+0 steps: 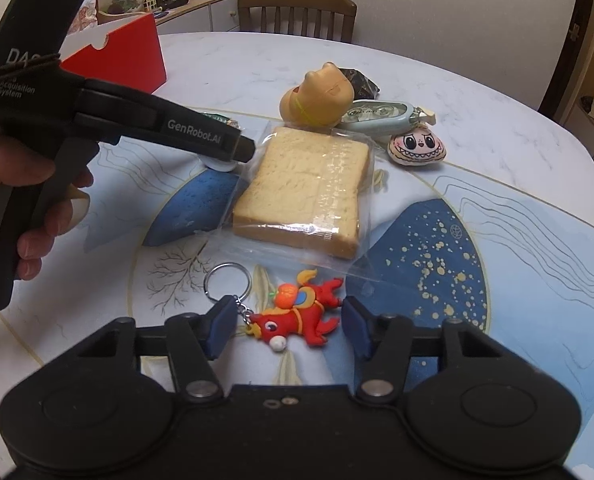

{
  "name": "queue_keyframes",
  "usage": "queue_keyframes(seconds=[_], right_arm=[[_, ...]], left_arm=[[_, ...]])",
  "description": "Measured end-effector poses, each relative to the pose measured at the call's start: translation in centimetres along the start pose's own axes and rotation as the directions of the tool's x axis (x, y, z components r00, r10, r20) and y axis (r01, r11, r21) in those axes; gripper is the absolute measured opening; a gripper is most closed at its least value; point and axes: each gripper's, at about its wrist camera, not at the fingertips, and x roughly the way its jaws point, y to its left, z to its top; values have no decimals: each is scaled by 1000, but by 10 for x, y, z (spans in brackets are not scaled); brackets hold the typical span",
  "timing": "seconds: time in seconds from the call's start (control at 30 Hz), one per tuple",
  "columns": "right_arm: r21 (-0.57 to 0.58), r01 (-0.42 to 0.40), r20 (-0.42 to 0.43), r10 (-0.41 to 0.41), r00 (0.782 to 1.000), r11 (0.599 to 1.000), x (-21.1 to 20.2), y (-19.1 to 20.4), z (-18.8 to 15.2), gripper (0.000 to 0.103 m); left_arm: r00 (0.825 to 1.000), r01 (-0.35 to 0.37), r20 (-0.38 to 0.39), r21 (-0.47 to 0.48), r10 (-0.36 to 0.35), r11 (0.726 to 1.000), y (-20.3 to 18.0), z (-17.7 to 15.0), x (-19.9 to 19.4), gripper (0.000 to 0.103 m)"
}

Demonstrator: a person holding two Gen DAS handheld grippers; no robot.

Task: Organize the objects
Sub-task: 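Grasp the silver tin with the left tool while the right tool grasps the red keychain toy, then carry the tin and keychain toy into the box and open both tools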

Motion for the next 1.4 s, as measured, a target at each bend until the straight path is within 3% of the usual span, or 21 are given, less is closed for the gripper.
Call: queue_keyframes(seconds=[0.3,0.63,1.07,1.4], right_arm=[[39,16,1,-16,1000,999,-9,-2,-2,51],[67,-11,51,8,999,998,-55,5,4,51],[32,-81,101,77,992,996,-96,39,49,51],[-57,-139,147,146,978,989,-103,82,100,51]], left_arm=[[1000,14,-5,3,-14,1000,5,-4,-12,40],[998,59,-26,11,-59,998,15,-10,-55,40],[993,119,2,28,-119,992,39,-4,-131,40],[995,86,41,30,-87,996,88,3,-181,40]])
